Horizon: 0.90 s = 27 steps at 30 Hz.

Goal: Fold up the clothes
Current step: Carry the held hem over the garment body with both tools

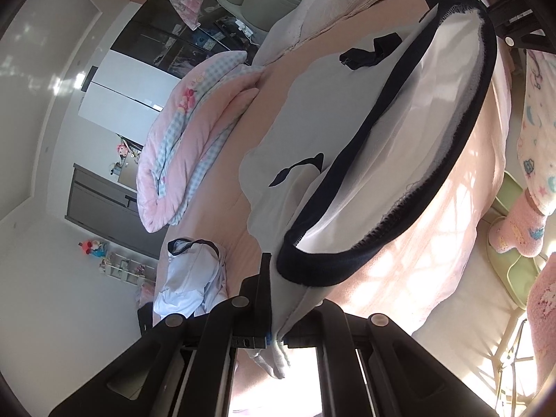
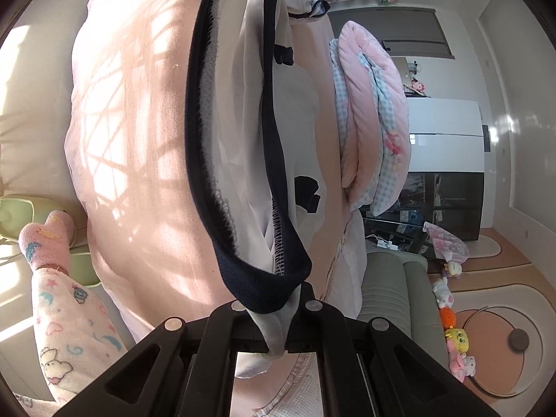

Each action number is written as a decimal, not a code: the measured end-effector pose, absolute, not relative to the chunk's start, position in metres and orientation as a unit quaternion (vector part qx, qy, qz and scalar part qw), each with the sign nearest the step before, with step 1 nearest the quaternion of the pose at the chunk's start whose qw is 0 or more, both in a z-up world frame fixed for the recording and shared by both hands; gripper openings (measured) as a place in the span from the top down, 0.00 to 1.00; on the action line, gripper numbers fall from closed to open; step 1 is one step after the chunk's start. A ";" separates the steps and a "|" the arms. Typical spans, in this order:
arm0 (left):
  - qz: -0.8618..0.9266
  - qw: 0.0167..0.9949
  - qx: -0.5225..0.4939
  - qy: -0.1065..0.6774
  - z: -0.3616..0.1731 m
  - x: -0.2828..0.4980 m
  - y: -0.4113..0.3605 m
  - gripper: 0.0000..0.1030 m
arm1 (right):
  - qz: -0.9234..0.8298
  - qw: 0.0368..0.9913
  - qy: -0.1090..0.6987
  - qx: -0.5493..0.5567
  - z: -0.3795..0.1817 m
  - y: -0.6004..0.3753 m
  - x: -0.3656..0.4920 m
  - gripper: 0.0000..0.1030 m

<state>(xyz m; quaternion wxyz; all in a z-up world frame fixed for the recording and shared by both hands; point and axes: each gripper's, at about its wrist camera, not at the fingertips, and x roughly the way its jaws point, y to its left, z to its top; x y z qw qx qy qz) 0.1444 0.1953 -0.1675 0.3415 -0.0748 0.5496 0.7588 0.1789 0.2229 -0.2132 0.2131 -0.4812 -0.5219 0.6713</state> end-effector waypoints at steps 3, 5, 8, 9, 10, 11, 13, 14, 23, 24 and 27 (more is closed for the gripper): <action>0.763 0.336 -0.076 0.547 -0.160 0.143 0.194 0.97 | 0.669 0.209 -0.527 -0.480 -0.206 0.219 0.178 0.98; 0.766 0.332 -0.073 0.545 -0.155 0.143 0.192 0.97 | 0.667 0.205 -0.534 -0.477 -0.201 0.217 0.178 0.98; 0.771 0.328 -0.073 0.541 -0.147 0.143 0.189 0.97 | 0.667 0.202 -0.538 -0.474 -0.193 0.216 0.176 0.98; 0.771 0.328 -0.075 0.540 -0.145 0.143 0.189 0.97 | 0.669 0.202 -0.537 -0.474 -0.190 0.215 0.176 0.98; 0.771 0.330 -0.077 0.539 -0.143 0.142 0.189 0.97 | 0.670 0.201 -0.534 -0.475 -0.187 0.215 0.175 0.98; 0.770 0.331 -0.077 0.540 -0.141 0.142 0.188 0.97 | 0.673 0.199 -0.531 -0.476 -0.184 0.215 0.174 0.98; 0.767 0.331 -0.068 0.546 -0.138 0.142 0.188 0.97 | 0.677 0.194 -0.523 -0.480 -0.178 0.215 0.173 0.98; 0.765 0.330 -0.062 0.550 -0.137 0.143 0.188 0.97 | 0.679 0.193 -0.519 -0.482 -0.175 0.215 0.173 0.98; 0.762 0.350 -0.059 0.542 -0.118 0.147 0.188 0.97 | 0.688 0.180 -0.497 -0.497 -0.159 0.213 0.177 0.98; 0.761 0.350 -0.058 0.543 -0.117 0.148 0.186 0.97 | 0.687 0.177 -0.499 -0.498 -0.159 0.213 0.179 0.98; 0.761 0.350 -0.063 0.542 -0.115 0.150 0.183 0.97 | 0.685 0.171 -0.503 -0.499 -0.157 0.209 0.184 0.98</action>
